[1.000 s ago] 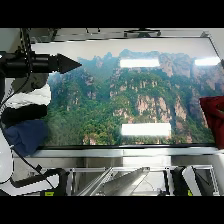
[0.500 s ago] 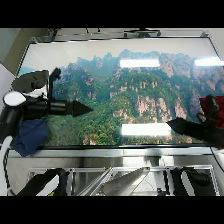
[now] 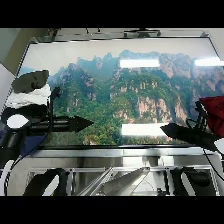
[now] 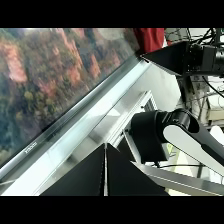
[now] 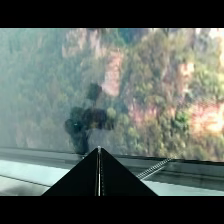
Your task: Fold the shirts.
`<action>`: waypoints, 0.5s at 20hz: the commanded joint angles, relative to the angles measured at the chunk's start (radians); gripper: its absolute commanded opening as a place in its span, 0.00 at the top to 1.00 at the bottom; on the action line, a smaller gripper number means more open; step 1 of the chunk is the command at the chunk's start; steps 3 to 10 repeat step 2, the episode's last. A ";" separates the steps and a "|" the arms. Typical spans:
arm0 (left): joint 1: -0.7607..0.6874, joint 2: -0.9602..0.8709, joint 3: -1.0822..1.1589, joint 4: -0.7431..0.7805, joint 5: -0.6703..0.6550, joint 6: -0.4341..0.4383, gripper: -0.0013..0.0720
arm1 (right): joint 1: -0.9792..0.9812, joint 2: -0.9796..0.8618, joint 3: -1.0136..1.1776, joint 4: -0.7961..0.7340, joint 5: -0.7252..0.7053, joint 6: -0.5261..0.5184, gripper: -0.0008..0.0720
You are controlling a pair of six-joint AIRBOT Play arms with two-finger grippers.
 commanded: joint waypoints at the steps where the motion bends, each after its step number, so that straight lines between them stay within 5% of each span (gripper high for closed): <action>1: -0.001 0.017 -0.008 -0.001 0.018 0.002 0.98 | 0.003 0.001 -0.003 0.000 -0.005 0.000 0.94; 10: -0.001 0.016 -0.008 -0.001 0.011 0.002 0.98 | 0.003 0.001 -0.003 0.000 -0.005 0.000 0.94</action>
